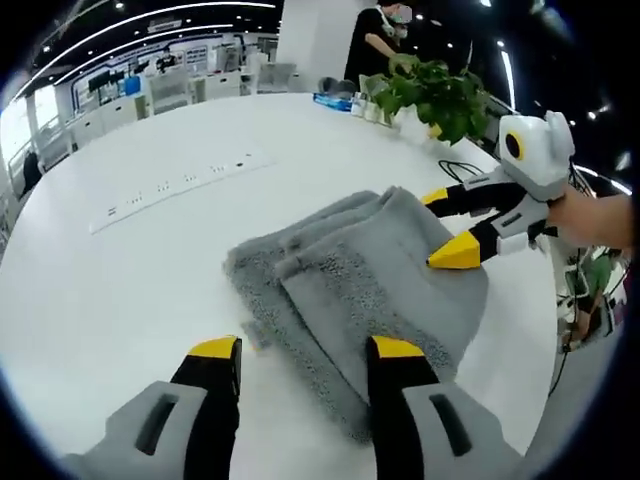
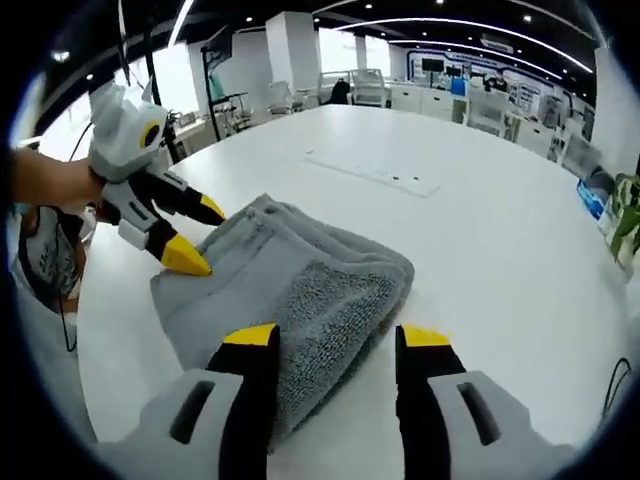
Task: Fold the towel on the table until its edges align and the towel forms a compact rectangular stack.
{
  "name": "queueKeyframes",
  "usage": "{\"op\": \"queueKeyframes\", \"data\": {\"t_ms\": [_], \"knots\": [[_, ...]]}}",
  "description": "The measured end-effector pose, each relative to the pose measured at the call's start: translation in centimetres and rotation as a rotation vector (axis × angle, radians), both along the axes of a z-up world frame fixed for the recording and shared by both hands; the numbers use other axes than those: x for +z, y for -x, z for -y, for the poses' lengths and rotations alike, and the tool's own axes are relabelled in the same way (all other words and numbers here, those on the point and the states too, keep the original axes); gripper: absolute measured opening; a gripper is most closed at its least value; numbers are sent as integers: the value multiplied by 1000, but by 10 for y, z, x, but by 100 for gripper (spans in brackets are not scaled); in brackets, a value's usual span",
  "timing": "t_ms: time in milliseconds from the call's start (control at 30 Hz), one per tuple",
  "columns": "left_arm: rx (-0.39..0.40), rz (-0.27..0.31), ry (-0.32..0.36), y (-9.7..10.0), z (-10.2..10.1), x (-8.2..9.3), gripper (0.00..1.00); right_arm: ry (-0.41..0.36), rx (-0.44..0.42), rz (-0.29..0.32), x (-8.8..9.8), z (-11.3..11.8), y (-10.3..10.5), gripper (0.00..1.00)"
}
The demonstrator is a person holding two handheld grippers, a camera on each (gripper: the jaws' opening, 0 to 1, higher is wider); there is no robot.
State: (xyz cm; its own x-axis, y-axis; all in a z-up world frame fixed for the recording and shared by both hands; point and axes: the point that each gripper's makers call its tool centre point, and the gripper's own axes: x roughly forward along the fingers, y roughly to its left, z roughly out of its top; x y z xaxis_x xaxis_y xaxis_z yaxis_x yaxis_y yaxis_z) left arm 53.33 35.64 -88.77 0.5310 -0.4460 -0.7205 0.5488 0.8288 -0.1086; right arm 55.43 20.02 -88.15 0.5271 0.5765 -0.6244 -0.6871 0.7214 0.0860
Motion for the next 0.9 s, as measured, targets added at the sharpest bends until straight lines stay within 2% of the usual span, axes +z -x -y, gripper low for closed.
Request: {"op": "queueKeyframes", "data": {"t_ms": [67, 167, 300, 367, 533, 900], "knots": [[14, 52, 38, -4, 1, 11, 60, -45, -19, 12, 9, 0, 1, 56], [37, 71, 68, -5, 2, 23, 66, -66, -24, 23, 20, 0, 7, 60], [20, 129, 50, -4, 2, 35, 72, -102, -45, 39, 33, 0, 12, 68], [18, 139, 49, -3, 2, 39, 75, -109, -44, 51, 39, -1, 15, 71], [15, 160, 43, 3, -1, 47, 81, -103, -26, 69, 44, -5, 25, 80], [4, 214, 9, 20, -7, 64, 94, -69, 22, 104, 50, -13, 45, 91]]}}
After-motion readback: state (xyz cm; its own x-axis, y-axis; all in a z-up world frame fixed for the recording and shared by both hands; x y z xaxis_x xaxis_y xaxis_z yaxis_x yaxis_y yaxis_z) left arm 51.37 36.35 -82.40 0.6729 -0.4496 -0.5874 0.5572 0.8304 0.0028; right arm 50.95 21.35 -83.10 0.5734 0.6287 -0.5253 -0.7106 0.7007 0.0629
